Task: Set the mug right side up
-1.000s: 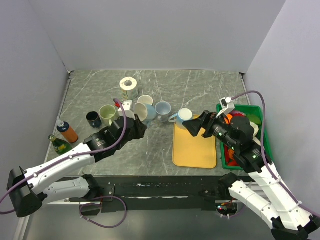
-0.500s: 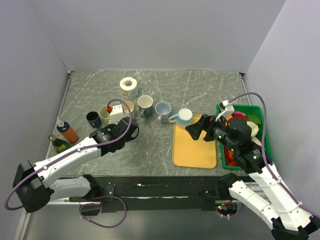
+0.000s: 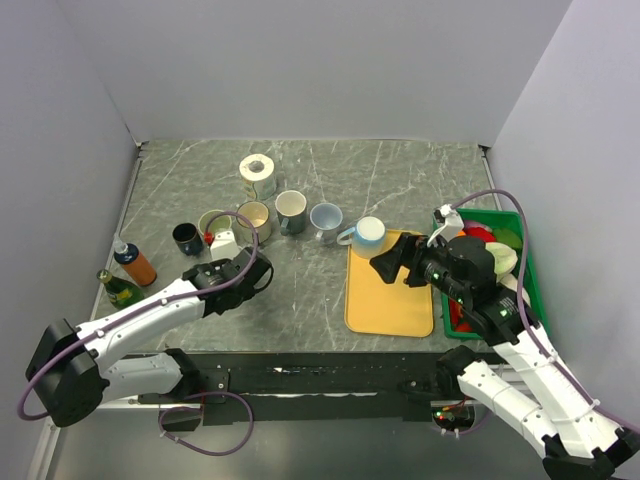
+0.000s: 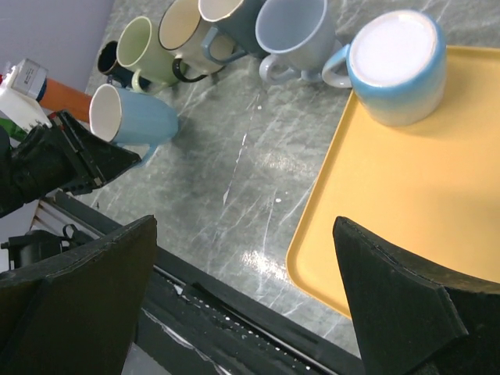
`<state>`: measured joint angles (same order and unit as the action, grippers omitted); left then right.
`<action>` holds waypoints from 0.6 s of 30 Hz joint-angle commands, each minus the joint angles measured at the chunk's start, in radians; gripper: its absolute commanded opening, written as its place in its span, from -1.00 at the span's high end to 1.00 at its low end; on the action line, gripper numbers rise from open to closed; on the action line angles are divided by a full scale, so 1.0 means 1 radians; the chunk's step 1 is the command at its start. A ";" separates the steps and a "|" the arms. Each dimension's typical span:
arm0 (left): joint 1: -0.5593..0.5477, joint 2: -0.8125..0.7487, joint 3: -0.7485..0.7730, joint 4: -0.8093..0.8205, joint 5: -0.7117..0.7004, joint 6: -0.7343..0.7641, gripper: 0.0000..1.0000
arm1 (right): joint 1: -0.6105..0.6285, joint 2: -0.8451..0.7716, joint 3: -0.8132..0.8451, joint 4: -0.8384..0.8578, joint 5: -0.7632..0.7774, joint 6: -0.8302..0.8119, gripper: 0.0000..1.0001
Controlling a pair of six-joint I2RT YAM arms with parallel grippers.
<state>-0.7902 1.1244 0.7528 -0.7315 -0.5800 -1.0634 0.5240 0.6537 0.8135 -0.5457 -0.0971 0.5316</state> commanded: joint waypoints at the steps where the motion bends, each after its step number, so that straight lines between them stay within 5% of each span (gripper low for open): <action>1: 0.003 0.002 0.006 0.049 -0.029 -0.035 0.98 | 0.004 0.027 -0.005 0.026 -0.012 0.041 -0.99; 18: 0.012 0.077 -0.012 0.075 -0.044 0.025 0.98 | 0.002 0.103 -0.083 0.059 -0.059 0.051 -1.00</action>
<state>-0.7879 1.1858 0.7219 -0.6930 -0.5865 -1.0584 0.5240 0.7593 0.7383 -0.5251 -0.1619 0.5720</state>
